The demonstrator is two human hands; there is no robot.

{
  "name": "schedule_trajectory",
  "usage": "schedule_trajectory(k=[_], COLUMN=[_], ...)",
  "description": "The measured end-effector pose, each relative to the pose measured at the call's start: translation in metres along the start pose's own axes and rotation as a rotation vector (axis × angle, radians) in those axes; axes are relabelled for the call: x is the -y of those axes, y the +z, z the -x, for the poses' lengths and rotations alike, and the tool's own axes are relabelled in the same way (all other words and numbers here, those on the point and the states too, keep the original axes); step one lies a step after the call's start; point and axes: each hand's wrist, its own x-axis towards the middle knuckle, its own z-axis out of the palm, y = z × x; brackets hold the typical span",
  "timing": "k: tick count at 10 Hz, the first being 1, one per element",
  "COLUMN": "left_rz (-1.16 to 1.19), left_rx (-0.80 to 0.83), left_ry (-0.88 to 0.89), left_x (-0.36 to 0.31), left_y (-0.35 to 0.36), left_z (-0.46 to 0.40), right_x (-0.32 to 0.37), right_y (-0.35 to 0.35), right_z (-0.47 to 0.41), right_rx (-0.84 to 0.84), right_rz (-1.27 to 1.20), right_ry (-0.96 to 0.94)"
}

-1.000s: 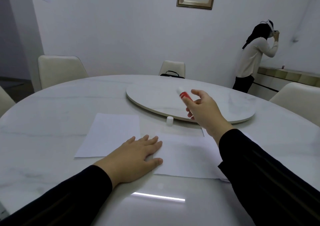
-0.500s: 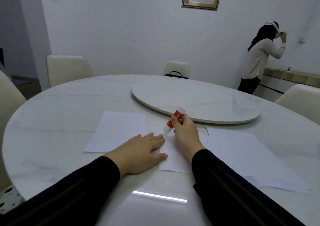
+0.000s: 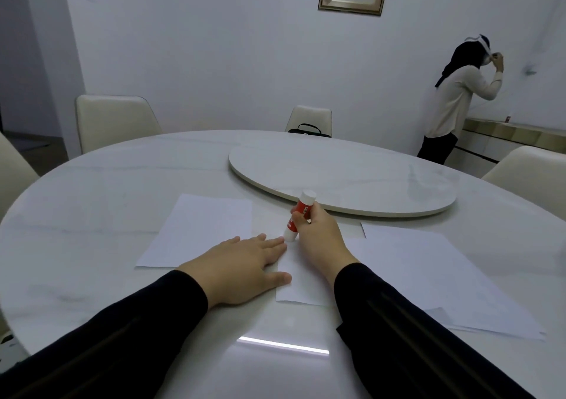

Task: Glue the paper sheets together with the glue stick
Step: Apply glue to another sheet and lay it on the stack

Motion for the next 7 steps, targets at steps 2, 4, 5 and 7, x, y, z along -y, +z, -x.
schedule_trajectory(k=[2, 4, 5, 7], left_rz=[0.003, 0.009, 0.014, 0.068], left_rx=[-0.005, -0.011, -0.02, -0.057], left_ry=[-0.001, 0.002, 0.0, 0.011], left_x=[0.0, -0.002, -0.001, 0.002], left_y=[0.001, 0.0, 0.0, 0.001], left_z=[0.001, 0.002, 0.002, 0.002], right_x=[0.0, -0.001, 0.0, -0.002], right_y=[-0.002, 0.003, -0.001, -0.014], right_z=[0.002, -0.001, 0.002, 0.009], right_rx=[-0.05, 0.02, -0.085, -0.011], right_rz=[-0.132, 0.049, -0.147, -0.187], right_ry=[-0.022, -0.066, -0.055, -0.02])
